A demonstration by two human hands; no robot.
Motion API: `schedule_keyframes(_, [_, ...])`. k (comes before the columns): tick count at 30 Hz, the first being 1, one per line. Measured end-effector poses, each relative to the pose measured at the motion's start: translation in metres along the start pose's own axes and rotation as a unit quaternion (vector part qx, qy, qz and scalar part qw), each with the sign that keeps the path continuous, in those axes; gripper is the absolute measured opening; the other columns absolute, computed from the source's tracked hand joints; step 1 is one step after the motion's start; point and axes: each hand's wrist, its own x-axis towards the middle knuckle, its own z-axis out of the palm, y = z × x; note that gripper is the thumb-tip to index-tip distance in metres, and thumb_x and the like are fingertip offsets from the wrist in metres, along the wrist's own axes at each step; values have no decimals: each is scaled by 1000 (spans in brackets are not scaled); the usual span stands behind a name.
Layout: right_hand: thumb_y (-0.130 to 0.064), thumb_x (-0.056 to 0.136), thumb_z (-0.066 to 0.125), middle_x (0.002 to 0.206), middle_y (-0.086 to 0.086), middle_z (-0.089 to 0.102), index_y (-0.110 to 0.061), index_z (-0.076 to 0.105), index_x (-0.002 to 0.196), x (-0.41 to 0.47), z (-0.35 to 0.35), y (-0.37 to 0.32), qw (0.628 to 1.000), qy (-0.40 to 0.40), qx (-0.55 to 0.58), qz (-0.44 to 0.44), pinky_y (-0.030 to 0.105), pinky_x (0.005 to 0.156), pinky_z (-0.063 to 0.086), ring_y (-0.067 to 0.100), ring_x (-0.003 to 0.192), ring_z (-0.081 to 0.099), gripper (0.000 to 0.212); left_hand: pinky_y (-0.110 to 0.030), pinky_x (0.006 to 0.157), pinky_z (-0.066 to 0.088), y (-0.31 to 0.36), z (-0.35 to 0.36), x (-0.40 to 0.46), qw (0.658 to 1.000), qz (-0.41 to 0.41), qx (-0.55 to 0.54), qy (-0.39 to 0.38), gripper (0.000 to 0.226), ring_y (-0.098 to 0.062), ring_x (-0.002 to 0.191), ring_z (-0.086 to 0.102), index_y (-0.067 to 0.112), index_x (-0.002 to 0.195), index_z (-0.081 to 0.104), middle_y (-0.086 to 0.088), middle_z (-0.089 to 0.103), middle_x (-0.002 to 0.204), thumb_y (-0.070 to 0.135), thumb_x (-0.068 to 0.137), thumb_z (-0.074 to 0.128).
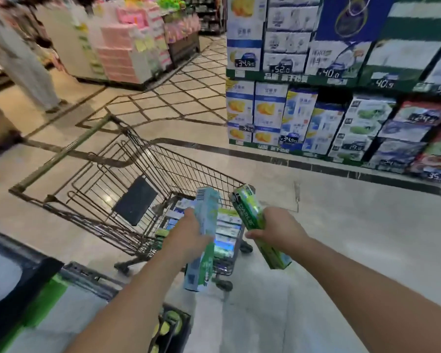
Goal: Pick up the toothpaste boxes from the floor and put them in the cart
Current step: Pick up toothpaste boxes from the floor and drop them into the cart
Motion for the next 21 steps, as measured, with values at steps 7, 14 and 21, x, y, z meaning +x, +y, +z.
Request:
schedule_keyframes(7, [-60, 75, 75, 66, -2, 42, -21, 36, 68, 141, 0, -30, 997, -51, -26, -45, 30, 48, 26, 12, 55, 39, 55, -37, 70, 57, -9, -16, 118, 998, -33, -47, 20, 58, -19, 90, 63, 19, 123, 33, -2, 59, 109, 31, 83, 73])
schedule_keyframes(14, [-60, 78, 72, 70, 0, 45, -19, 37, 72, 265, -1, -71, 992, -89, -56, -68, 33, 54, 29, 17, 62, 43, 54, -45, 79, 57, -25, -42, 222, 993, -89, -69, 35, 55, -26, 96, 63, 21, 115, 31, -5, 57, 113, 35, 83, 74])
schedule_keyframes(21, [-56, 78, 74, 71, -2, 44, -23, 35, 70, 365, 50, -116, 978, -143, -76, -132, 30, 49, 25, 10, 59, 39, 52, -35, 67, 54, -77, -44, 291, 970, -196, -120, 85, 57, -22, 88, 61, 18, 122, 32, -5, 57, 107, 33, 84, 72])
